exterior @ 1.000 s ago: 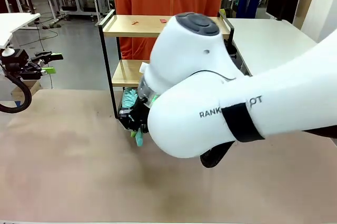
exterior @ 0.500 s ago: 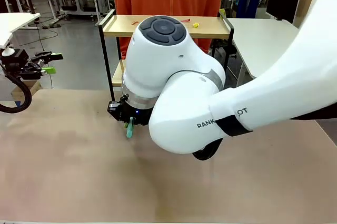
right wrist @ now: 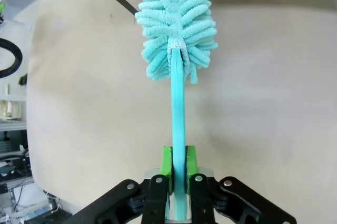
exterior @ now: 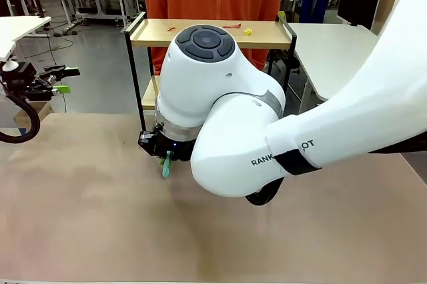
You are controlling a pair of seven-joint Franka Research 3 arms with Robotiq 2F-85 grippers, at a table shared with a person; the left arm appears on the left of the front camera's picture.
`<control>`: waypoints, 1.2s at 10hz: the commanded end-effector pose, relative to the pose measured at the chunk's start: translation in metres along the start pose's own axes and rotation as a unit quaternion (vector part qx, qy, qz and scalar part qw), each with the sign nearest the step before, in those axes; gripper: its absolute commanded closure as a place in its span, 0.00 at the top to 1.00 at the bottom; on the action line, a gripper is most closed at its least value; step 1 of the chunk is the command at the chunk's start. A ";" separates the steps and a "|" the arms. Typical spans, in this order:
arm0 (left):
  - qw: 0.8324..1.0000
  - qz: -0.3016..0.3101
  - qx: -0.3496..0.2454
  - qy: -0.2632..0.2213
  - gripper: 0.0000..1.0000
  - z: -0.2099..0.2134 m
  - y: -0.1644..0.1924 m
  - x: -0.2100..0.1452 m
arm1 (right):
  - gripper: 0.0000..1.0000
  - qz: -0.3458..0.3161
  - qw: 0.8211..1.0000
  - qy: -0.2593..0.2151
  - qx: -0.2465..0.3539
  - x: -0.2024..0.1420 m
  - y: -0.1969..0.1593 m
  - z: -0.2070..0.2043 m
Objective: Clean the shelf.
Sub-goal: Clean the specific section of the Shelf indicated by the human with the Duster.
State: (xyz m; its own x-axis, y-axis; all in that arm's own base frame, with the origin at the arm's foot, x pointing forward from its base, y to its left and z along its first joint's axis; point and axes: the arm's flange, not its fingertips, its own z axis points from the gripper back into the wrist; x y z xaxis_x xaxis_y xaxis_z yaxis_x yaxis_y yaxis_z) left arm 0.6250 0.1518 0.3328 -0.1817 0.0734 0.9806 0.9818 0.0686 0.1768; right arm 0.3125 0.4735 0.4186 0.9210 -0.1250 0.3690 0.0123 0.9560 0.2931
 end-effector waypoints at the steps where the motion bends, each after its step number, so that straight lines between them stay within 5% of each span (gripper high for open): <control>1: 1.000 -0.006 -0.001 0.005 1.00 -0.001 -0.003 0.002 | 0.13 -0.017 0.999 -0.026 -0.008 0.000 0.034 -0.020; 7: 1.000 -0.006 -0.001 0.005 1.00 -0.001 -0.003 0.002 | 0.13 -0.005 0.998 -0.048 -0.045 0.015 0.062 -0.061; 12: 1.000 -0.006 -0.001 0.005 1.00 -0.001 -0.003 0.002 | 0.13 0.008 0.999 -0.001 -0.048 0.018 0.053 -0.087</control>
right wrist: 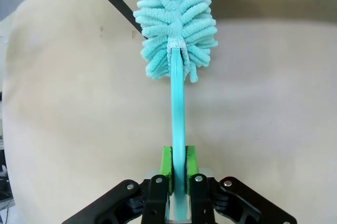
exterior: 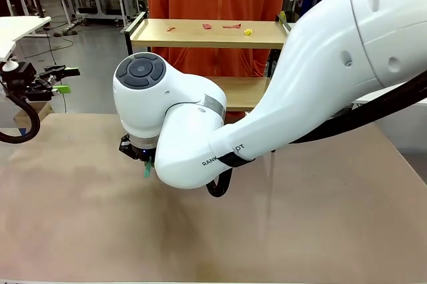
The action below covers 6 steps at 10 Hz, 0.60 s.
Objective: Clean the shelf.
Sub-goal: Clean the specific section of the Shelf indicated by the human with the Duster.
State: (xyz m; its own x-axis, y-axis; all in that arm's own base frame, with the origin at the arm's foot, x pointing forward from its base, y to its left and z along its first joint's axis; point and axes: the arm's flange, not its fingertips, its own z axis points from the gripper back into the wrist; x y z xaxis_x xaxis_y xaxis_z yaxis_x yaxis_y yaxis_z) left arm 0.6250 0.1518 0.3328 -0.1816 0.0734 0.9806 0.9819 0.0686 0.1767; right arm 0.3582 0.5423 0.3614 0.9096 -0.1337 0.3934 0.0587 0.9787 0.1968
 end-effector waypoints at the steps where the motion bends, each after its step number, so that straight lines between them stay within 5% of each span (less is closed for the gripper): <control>1: 1.000 -0.006 -0.001 0.005 1.00 -0.001 -0.003 0.002 | 0.13 0.009 1.000 0.019 0.005 0.006 0.001 -0.002; 6: 1.000 -0.006 -0.001 0.005 1.00 -0.001 -0.003 0.002 | 0.13 -0.003 1.000 0.013 -0.002 0.002 -0.002 -0.004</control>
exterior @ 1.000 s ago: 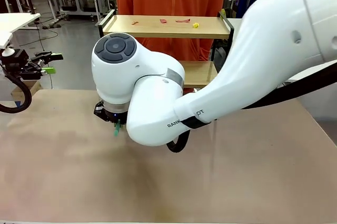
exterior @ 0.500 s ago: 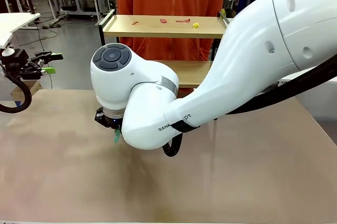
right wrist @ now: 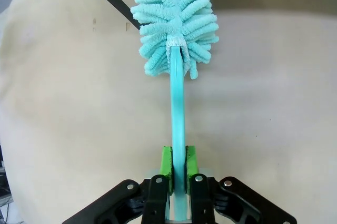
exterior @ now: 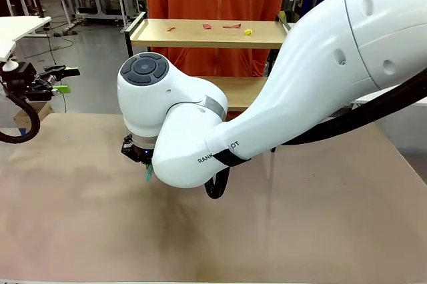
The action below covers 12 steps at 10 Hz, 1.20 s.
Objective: Clean the shelf.
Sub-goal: Clean the specific section of the Shelf indicated by the human with the Duster.
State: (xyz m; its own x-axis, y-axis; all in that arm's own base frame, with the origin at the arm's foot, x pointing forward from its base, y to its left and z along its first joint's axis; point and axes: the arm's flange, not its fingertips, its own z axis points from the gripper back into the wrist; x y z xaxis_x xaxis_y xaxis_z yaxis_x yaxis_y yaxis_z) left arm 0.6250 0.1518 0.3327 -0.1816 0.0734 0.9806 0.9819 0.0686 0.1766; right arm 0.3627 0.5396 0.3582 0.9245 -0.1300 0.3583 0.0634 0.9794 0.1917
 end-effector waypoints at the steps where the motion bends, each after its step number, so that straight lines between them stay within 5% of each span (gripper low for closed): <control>1: 1.000 -0.006 -0.001 0.005 1.00 -0.001 -0.003 0.002 | 0.13 -0.002 1.000 -0.006 0.001 -0.001 0.001 0.000; 12: 1.000 -0.006 -0.001 0.005 1.00 -0.001 -0.003 0.002 | 0.13 -0.056 0.997 0.057 0.006 0.042 -0.158 -0.004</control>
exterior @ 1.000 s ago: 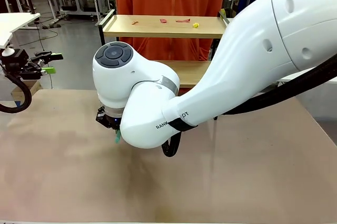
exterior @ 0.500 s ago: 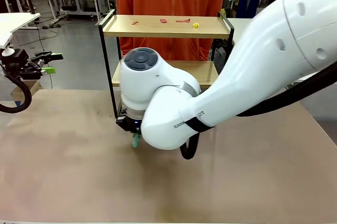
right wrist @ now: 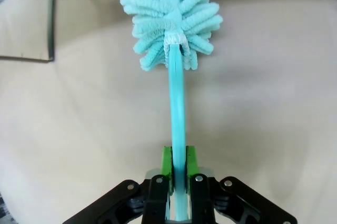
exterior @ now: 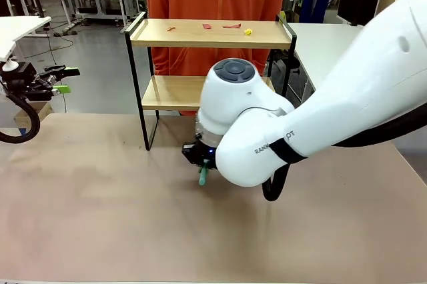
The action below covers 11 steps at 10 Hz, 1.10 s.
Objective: Clean the shelf.
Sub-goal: Clean the specific section of the Shelf indicated by the human with the Duster.
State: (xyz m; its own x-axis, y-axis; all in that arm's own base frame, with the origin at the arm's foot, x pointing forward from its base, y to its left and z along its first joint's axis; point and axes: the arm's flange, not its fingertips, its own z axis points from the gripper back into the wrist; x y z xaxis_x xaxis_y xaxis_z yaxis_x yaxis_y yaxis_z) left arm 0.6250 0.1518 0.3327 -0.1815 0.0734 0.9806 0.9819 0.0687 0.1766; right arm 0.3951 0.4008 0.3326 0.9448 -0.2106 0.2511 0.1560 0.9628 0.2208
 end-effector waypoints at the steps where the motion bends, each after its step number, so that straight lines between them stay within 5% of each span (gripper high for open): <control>1: 1.000 -0.006 -0.001 0.005 1.00 -0.001 -0.003 0.002 | 0.13 -0.010 1.000 0.012 -0.004 0.010 -0.030 0.013; 8: 1.000 -0.006 -0.001 0.005 1.00 -0.001 -0.003 0.002 | 0.13 -0.057 0.994 0.053 -0.080 0.044 -0.123 0.019; 11: 1.000 -0.006 -0.001 0.005 1.00 -0.001 -0.003 0.002 | 0.13 -0.078 0.992 0.009 -0.096 0.039 -0.138 0.037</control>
State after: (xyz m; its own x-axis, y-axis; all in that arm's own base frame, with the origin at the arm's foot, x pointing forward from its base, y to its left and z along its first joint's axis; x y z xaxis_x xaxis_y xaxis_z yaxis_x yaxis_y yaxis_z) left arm 0.6250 0.1518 0.3328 -0.1816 0.0734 0.9806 0.9819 0.0686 0.1767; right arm 0.4112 0.2589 0.3420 0.9251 -0.3334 0.1817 0.3241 0.9426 0.0799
